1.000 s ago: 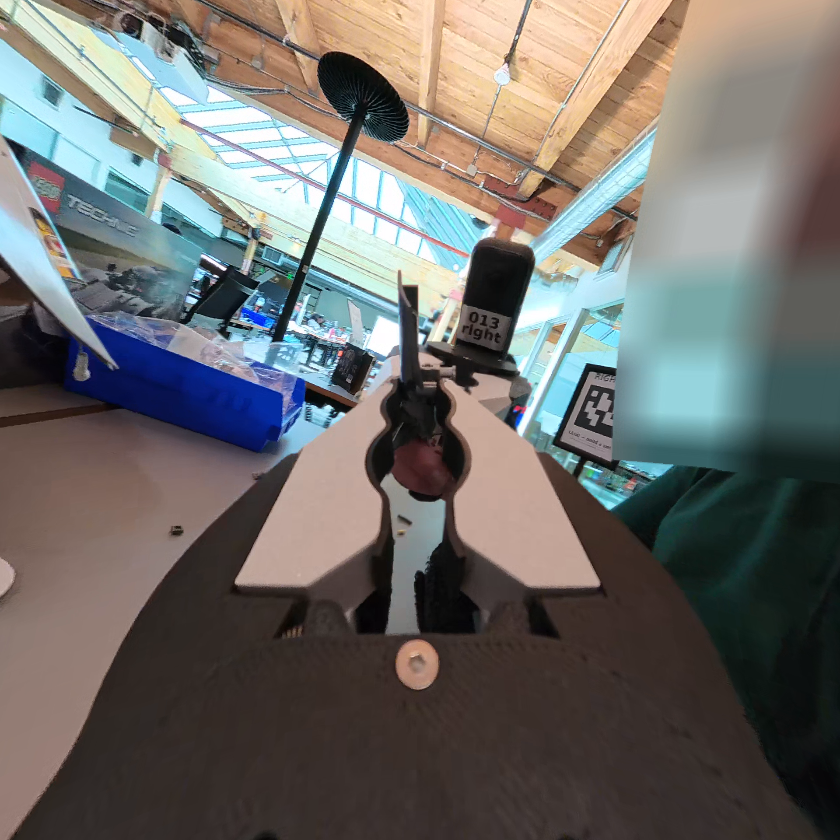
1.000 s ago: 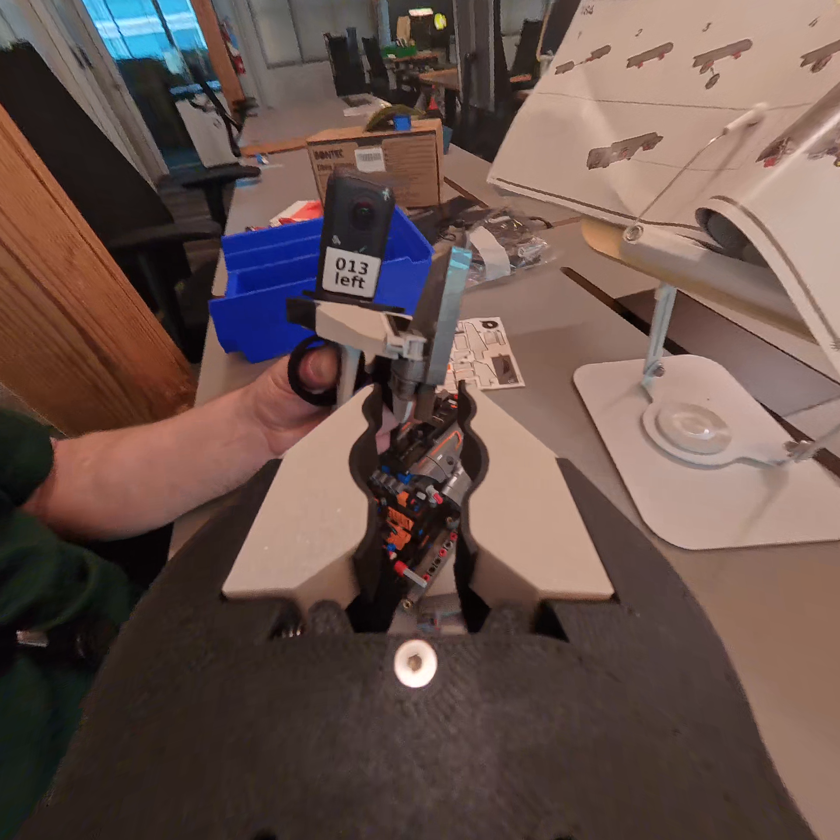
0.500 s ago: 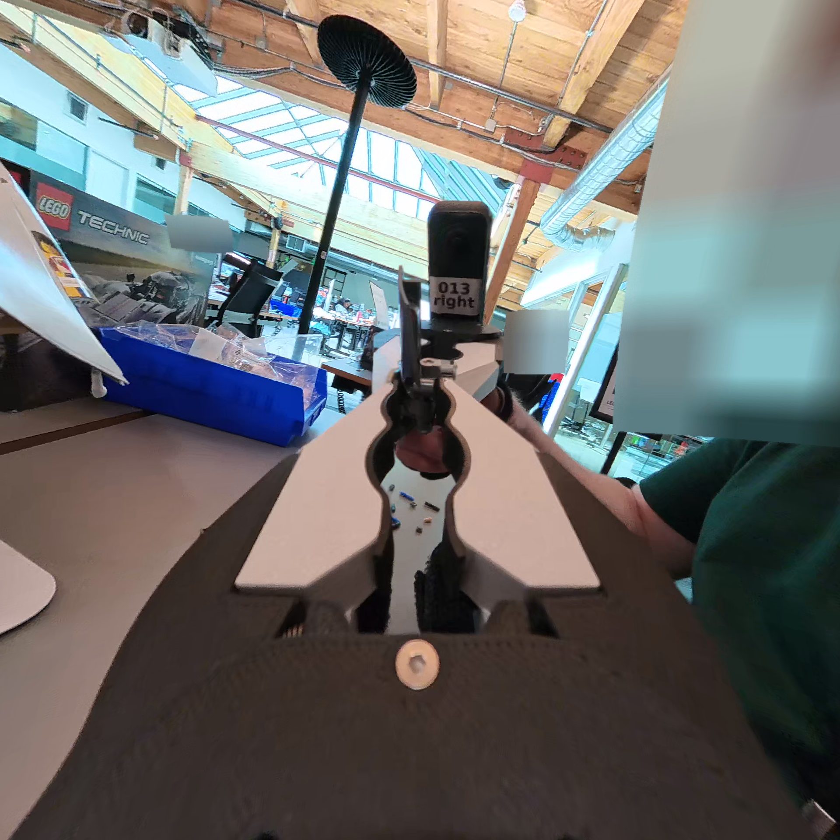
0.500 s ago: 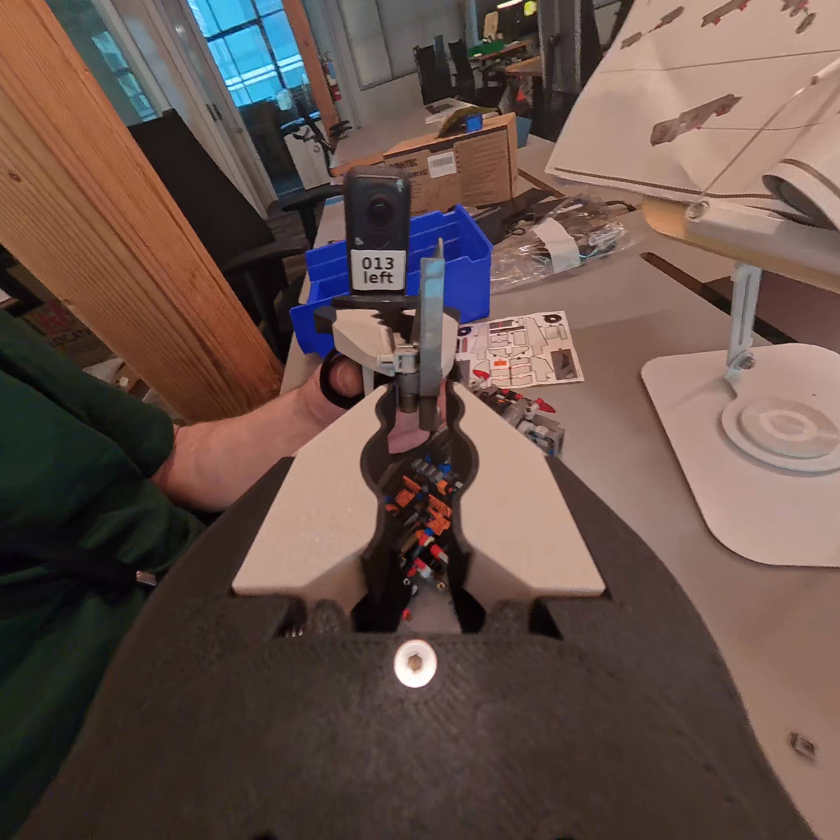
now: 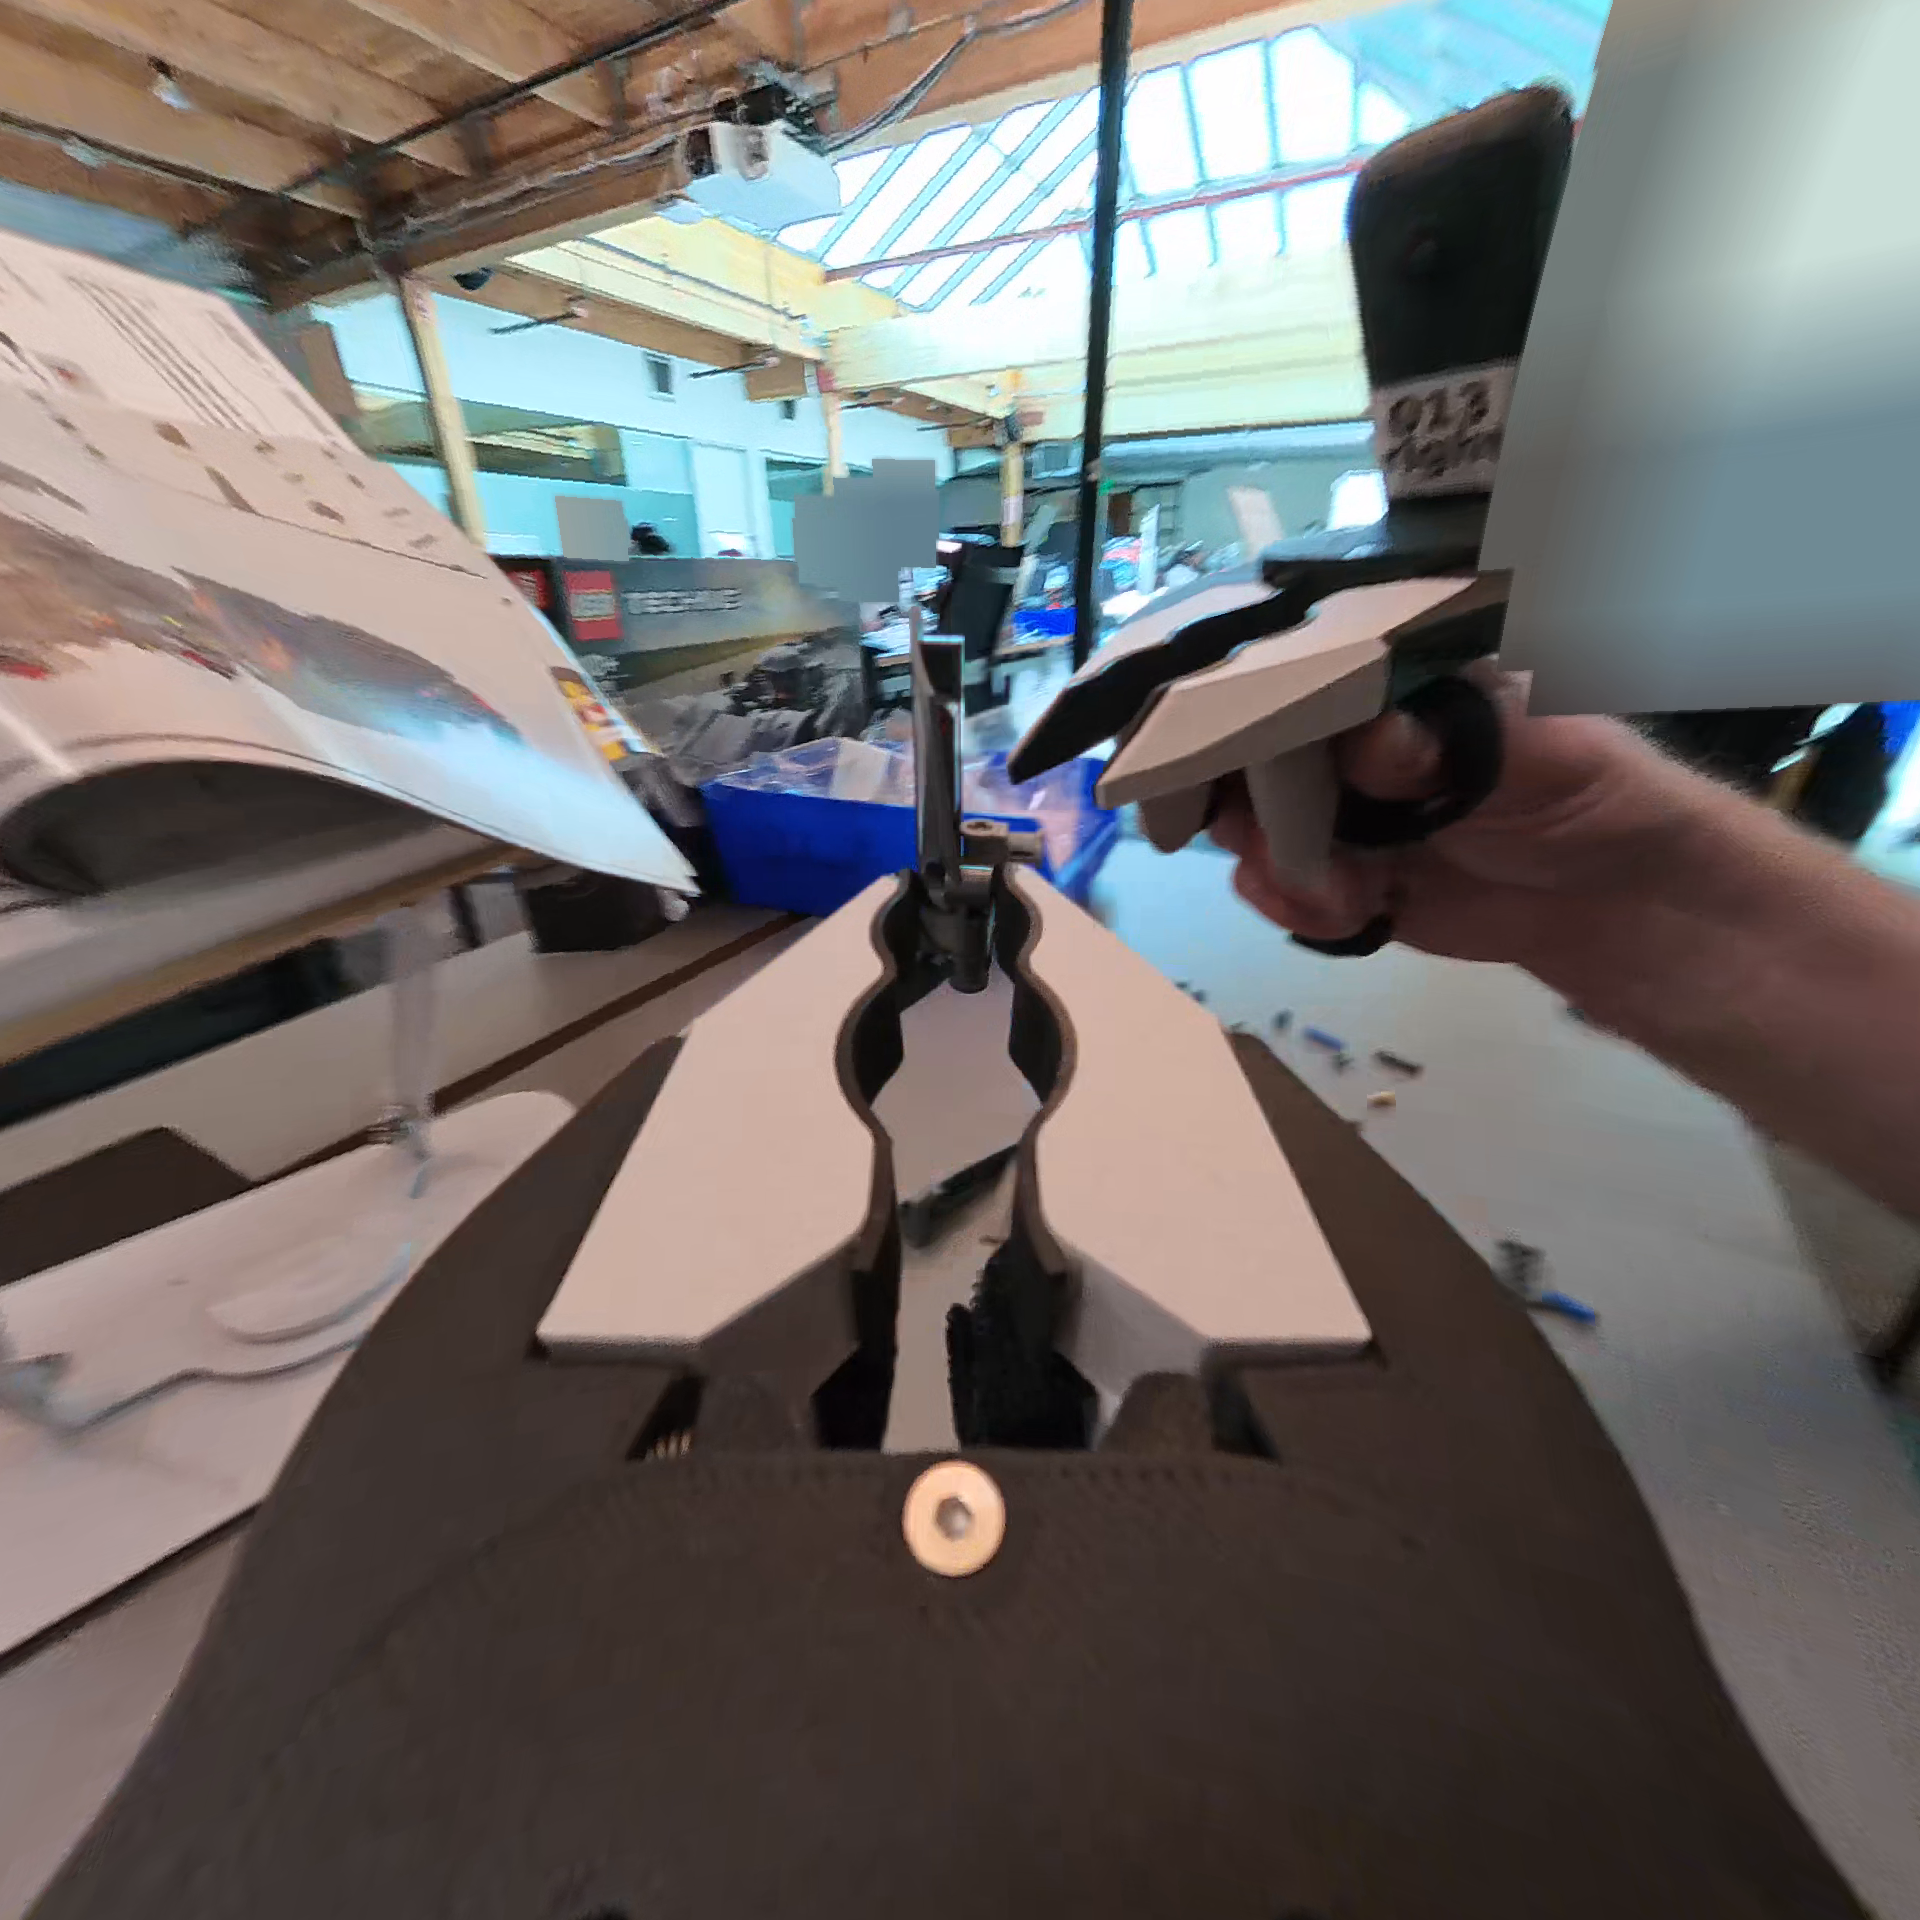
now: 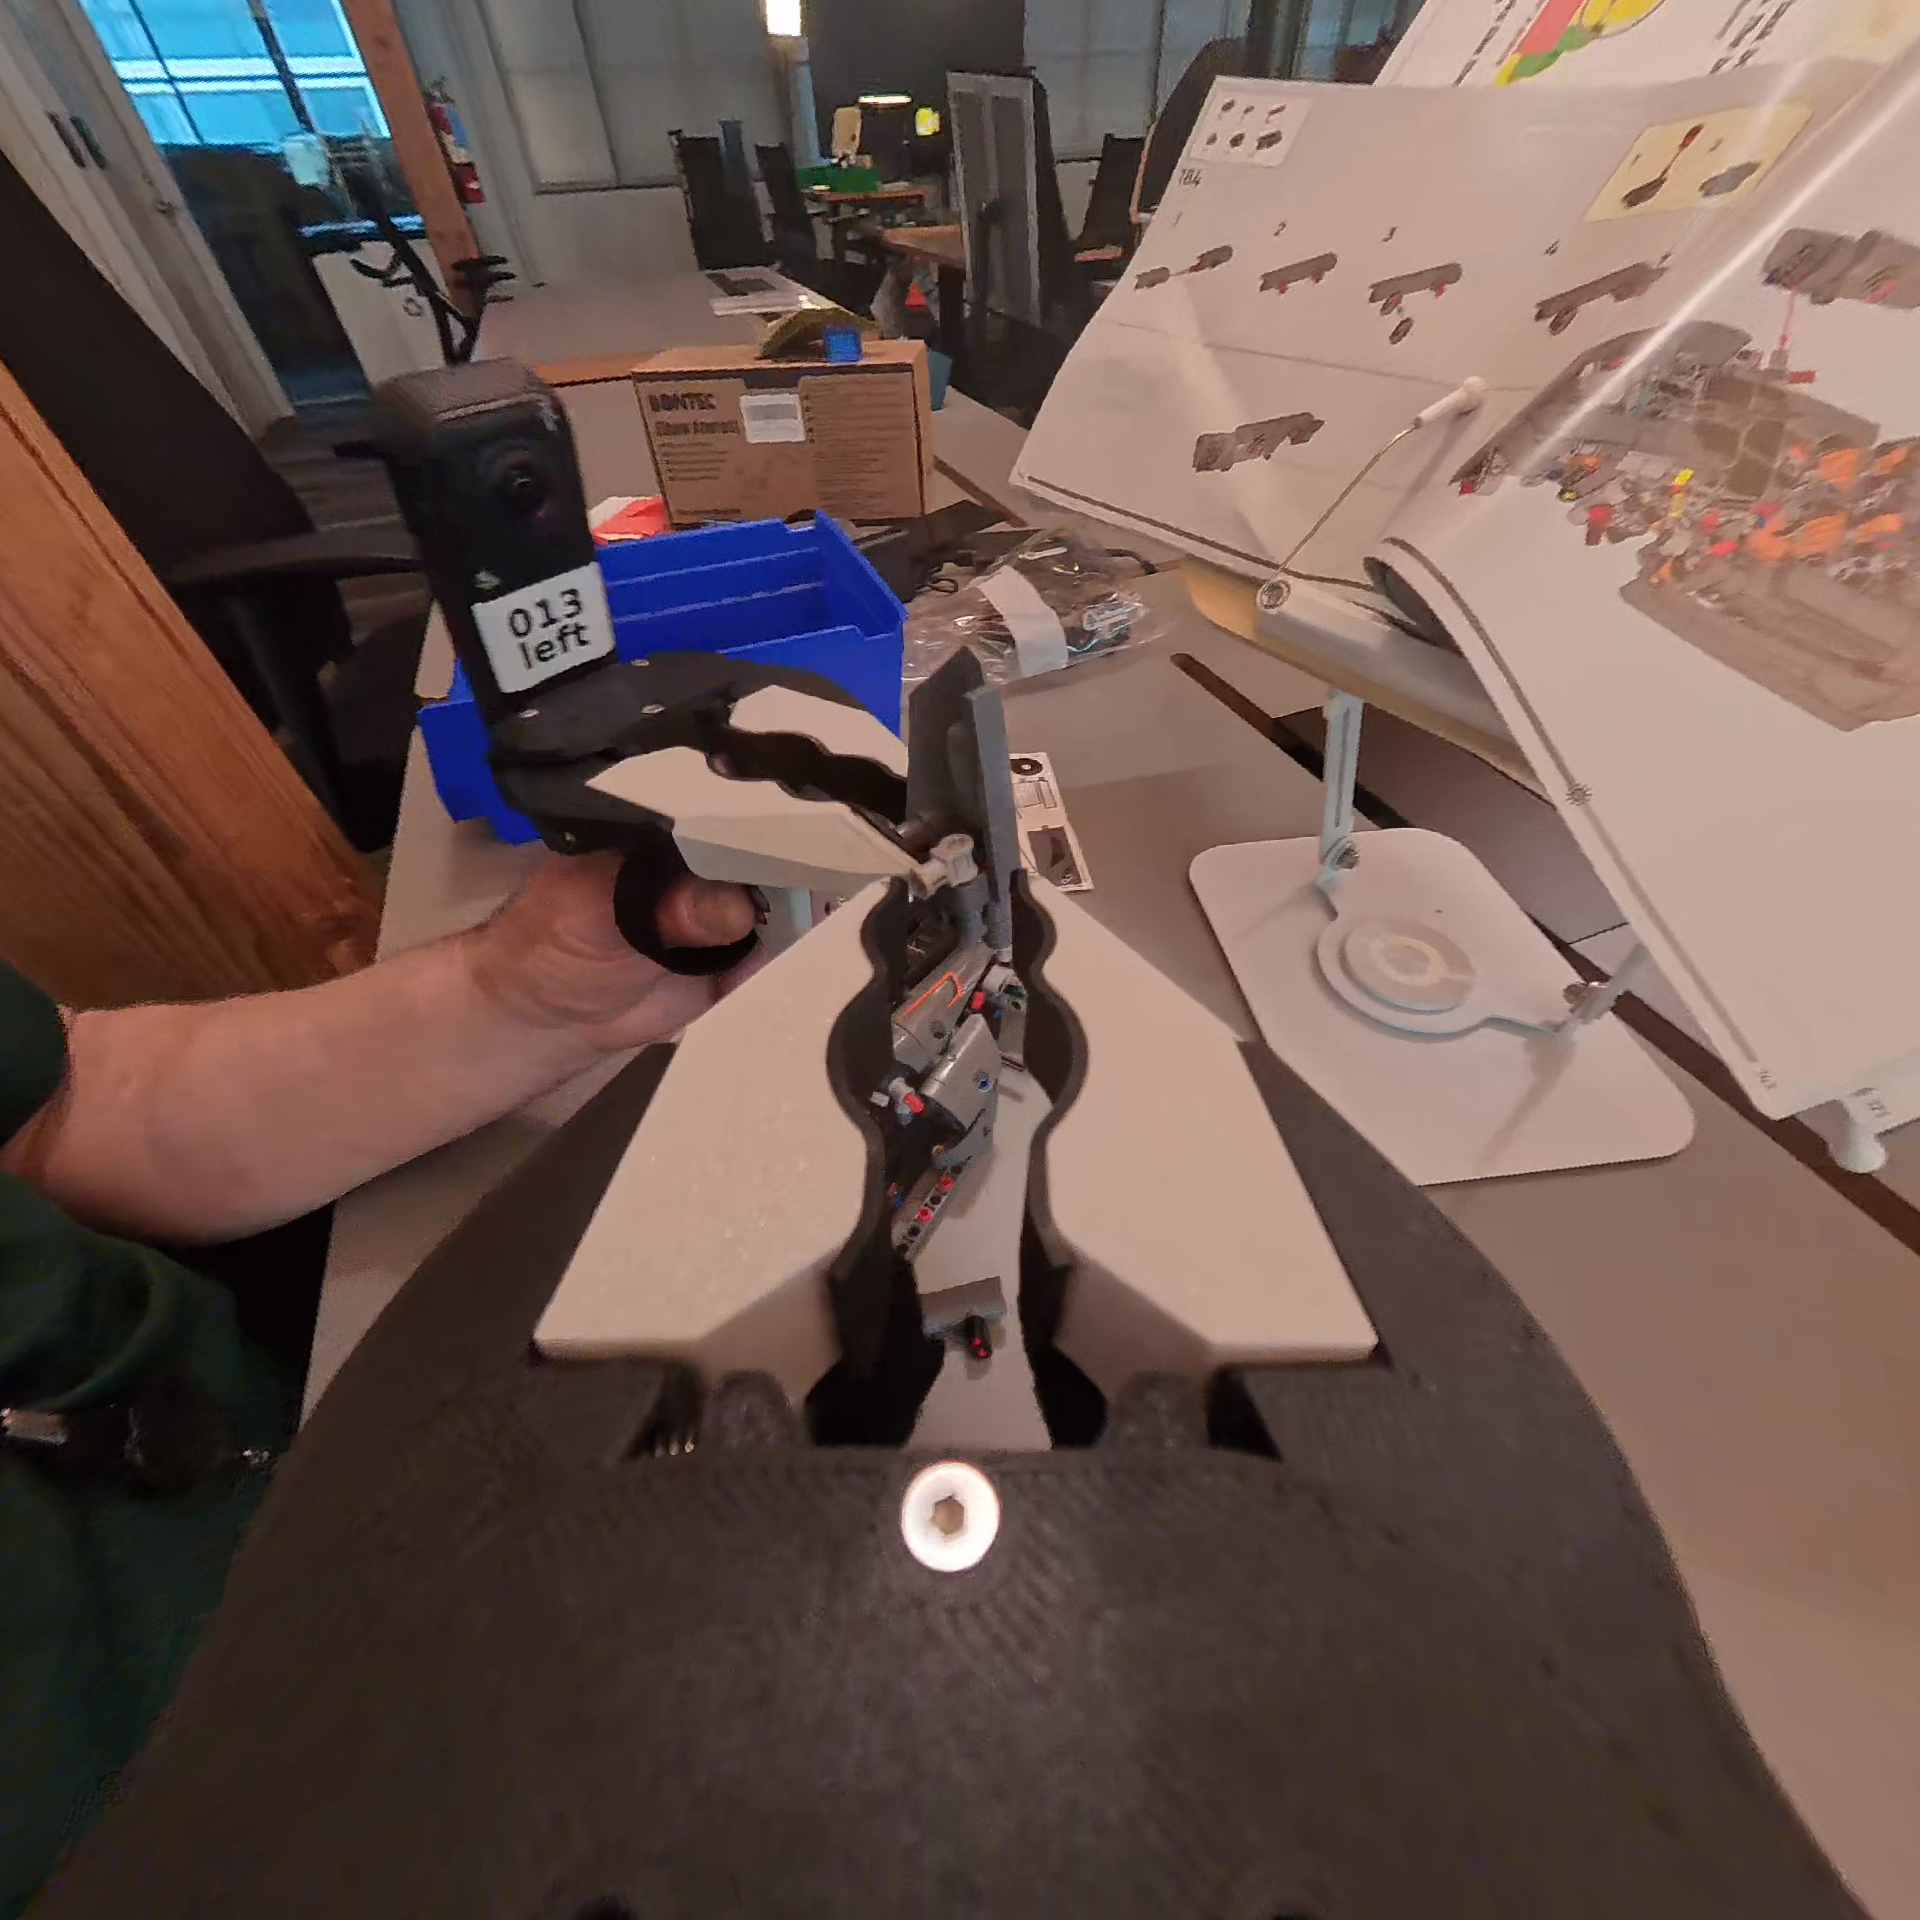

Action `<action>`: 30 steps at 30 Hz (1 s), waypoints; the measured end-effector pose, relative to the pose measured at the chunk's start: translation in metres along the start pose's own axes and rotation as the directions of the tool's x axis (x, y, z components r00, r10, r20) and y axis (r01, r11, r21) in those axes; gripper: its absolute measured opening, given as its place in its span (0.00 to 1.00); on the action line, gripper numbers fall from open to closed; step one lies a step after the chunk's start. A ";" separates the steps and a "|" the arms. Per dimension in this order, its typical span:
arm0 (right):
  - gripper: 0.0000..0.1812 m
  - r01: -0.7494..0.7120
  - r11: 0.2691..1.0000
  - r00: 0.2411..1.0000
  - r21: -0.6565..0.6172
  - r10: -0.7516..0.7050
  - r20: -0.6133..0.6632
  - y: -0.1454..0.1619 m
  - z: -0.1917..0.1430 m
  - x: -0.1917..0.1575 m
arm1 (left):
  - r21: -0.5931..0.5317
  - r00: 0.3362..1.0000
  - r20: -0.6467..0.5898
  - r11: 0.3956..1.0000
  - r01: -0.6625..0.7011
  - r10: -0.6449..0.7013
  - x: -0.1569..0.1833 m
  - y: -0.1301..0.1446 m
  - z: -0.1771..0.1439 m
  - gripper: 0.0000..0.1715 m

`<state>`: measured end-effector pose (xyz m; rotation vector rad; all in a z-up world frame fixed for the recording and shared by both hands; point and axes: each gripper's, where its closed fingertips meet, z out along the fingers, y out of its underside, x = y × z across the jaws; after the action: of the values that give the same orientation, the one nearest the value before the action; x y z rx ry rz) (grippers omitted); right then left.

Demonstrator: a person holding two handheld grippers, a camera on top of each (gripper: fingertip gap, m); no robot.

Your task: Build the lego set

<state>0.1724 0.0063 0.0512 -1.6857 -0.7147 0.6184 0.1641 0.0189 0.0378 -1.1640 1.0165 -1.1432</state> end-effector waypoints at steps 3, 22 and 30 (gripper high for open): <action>0.10 0.024 1.000 0.999 -0.017 -0.024 -0.040 0.002 0.002 -0.002 | -0.078 0.980 0.080 0.982 -0.174 0.180 0.000 0.006 0.003 0.07; 0.05 -0.171 0.984 0.982 -0.044 0.167 -0.083 0.024 0.004 0.007 | -0.253 0.835 0.197 0.850 -0.463 0.514 0.007 0.013 0.012 0.07; 0.01 -0.278 0.961 0.961 0.014 0.278 -0.010 0.024 0.004 0.008 | -0.275 0.783 0.190 0.798 -0.536 0.592 0.009 0.014 0.015 0.09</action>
<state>0.1783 0.0104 0.0272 -1.7916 -0.4664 0.8067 0.1820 0.0124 0.0259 -1.0299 1.1837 -0.3891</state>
